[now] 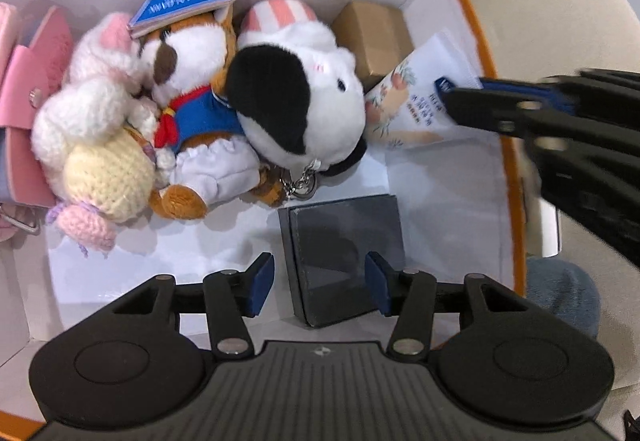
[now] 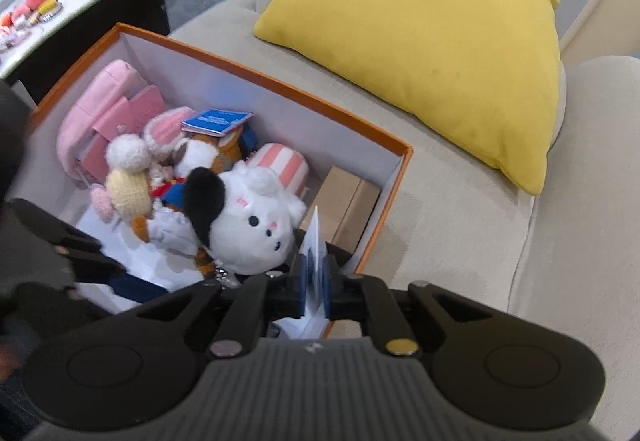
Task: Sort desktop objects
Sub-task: 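Lower the gray case into the box and open the left tool while the right tool releases the Vaseline tube, then move both tools back to the long white box and photo card box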
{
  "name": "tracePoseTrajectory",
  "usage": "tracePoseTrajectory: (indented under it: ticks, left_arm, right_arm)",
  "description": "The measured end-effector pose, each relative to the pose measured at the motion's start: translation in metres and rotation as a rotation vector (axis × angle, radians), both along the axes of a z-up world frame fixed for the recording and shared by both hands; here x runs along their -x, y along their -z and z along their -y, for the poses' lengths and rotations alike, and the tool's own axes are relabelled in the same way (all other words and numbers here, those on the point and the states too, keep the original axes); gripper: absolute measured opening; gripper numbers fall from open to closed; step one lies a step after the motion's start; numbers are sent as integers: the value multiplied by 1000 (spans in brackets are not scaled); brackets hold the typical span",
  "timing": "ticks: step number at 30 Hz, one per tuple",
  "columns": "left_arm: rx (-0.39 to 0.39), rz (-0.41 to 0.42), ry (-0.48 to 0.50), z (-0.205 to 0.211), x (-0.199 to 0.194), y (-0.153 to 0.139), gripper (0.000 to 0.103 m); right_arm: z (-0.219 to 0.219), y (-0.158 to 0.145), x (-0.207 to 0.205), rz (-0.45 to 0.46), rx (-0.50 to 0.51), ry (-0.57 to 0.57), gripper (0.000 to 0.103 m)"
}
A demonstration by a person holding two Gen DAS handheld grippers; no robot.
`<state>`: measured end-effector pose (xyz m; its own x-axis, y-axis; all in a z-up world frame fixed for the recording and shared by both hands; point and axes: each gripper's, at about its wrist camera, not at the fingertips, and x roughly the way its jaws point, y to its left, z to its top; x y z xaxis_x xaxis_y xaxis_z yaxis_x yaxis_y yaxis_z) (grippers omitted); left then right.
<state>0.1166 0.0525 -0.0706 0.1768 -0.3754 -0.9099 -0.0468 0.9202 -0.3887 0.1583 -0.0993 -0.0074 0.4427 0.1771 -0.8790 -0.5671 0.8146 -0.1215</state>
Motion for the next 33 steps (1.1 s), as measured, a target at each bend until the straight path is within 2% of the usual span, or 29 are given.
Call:
tracePoseTrajectory:
  ticks: [5, 9, 15, 20, 25, 29, 33]
  left_arm:
    - [4, -44, -7, 2, -6, 10, 59]
    - [25, -97, -8, 5, -13, 15, 67]
    - [64, -131, -10, 12, -18, 20, 67]
    - [77, -105, -33, 11, -13, 17, 59]
    - [58, -73, -55, 6, -3, 3, 43]
    - [30, -30, -52, 6, 8, -14, 36]
    - [20, 15, -40, 5, 16, -32, 34]
  right_arm:
    - [15, -20, 9, 4, -121, 15, 31]
    - [26, -32, 15, 32, -178, 29, 32]
    - [52, -41, 17, 73, -212, 82, 35]
    - [89, -36, 17, 84, -224, 198, 36]
    - [111, -9, 22, 41, -195, 272, 37]
    - [118, 11, 26, -12, -191, 293, 37]
    - [116, 24, 31, -50, -172, 280, 37]
